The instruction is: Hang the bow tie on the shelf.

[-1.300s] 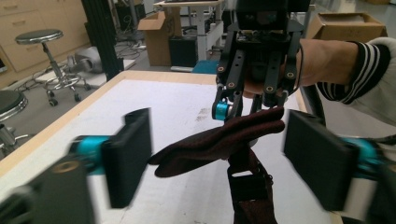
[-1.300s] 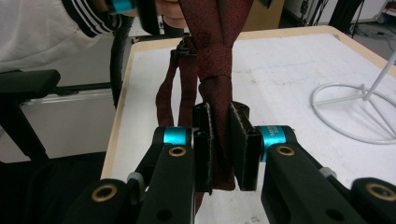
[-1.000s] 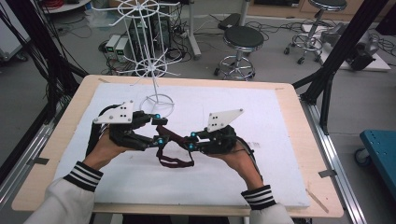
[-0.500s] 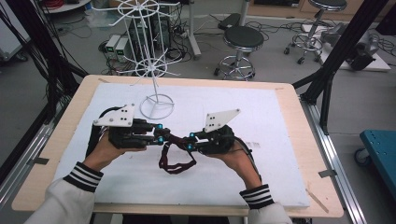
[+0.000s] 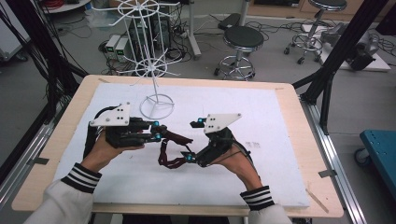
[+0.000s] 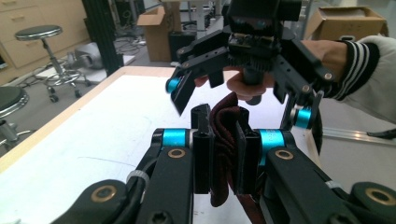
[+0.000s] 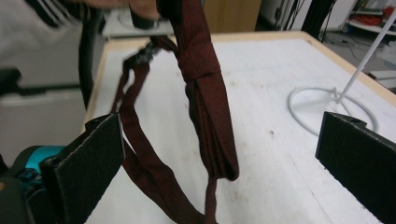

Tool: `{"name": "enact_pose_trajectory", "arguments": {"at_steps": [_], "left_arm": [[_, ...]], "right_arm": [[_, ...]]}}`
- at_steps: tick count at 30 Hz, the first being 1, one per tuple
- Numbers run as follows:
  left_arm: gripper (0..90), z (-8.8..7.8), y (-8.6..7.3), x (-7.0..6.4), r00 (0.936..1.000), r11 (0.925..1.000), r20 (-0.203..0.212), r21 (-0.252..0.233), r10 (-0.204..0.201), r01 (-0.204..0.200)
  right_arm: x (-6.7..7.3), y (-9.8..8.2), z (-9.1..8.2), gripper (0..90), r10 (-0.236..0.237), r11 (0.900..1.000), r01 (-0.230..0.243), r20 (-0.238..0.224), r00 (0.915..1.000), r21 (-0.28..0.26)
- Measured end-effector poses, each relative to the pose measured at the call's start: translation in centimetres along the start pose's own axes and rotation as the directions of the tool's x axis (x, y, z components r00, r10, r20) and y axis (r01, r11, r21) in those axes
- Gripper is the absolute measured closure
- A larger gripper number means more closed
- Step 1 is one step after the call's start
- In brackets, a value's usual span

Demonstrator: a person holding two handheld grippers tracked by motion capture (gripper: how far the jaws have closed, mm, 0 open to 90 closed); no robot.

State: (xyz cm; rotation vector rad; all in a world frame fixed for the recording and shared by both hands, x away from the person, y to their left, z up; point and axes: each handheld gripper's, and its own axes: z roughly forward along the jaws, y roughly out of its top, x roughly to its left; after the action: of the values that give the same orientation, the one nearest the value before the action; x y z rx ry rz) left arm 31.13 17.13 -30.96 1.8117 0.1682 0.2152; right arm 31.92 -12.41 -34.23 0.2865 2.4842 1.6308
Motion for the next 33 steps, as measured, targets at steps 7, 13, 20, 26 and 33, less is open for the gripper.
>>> {"name": "enact_pose_trajectory", "arguments": {"at_steps": [7, 13, 20, 26, 33], "left_arm": [[80.7, -1.1, 0.2, 0.3, 0.9988, 0.9994, -0.05, -0.036, -0.001, -0.001], [80.6, -1.9, 0.3, 0.6, 0.9965, 0.9983, -0.083, -0.058, -0.011, 0.007], [80.7, -2.8, 1.1, 1.3, 0.9916, 0.9958, -0.128, -0.092, -0.017, 0.005], [80.6, -3.7, 2.2, 2.3, 0.9857, 0.9942, -0.168, -0.107, -0.014, -0.004], [80.6, -4.3, 3.4, 3.4, 0.9772, 0.9938, -0.212, -0.11, -0.007, -0.016]], "right_arm": [[-0.3, -0.3, -1.4, 0.6, 0.028, 0.999, -0.026, 0.039, 0.9989, -0.047], [-0.6, -1.4, -2.8, 0.7, 0.085, 0.992, -0.078, 0.073, 0.9937, -0.099], [-0.4, -2.1, -4.1, 0.7, 0.099, 0.99, -0.086, 0.128, 0.9868, -0.11], [-0.3, -2.1, -5.1, 0.6, 0.103, 0.989, -0.082, 0.177, 0.9788, -0.124], [0.2, -3.1, -6.5, 0.6, 0.119, 0.984, -0.082, 0.243, 0.9628, -0.157]]}}
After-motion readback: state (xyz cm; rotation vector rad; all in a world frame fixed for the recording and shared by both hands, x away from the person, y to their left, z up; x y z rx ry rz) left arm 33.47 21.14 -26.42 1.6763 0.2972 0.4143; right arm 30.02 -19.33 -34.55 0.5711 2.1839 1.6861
